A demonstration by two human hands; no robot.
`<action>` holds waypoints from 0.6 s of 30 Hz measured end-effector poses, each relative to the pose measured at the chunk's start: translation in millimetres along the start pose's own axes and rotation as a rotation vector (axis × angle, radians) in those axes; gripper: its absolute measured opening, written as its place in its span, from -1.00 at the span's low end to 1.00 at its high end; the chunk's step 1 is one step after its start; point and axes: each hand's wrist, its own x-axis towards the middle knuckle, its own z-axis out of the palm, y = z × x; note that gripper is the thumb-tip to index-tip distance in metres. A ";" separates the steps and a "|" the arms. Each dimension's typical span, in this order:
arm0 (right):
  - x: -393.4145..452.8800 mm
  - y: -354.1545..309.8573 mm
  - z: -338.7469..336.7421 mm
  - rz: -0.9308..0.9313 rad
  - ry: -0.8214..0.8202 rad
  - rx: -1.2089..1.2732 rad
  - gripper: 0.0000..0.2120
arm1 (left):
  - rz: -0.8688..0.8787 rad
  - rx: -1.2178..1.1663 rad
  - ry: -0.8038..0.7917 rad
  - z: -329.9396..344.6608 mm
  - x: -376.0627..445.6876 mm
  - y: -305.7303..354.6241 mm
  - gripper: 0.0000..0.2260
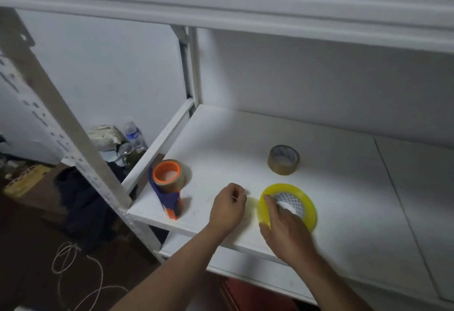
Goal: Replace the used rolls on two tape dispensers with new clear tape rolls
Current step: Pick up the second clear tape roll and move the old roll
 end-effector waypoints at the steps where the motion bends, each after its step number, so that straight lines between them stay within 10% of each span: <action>1: 1.8 2.1 0.6 0.013 -0.024 0.035 -0.36 | 0.007 -0.006 -0.005 0.7 4.4 -1.6 -0.91; 8: 36.4 32.0 -31.8 0.128 0.245 0.171 -0.59 | 0.124 0.128 0.083 13.4 13.0 -14.8 -0.76; 18: 129.8 64.6 -23.0 0.293 -0.101 0.069 -0.65 | 0.273 0.133 -0.020 9.4 8.7 -13.0 -0.60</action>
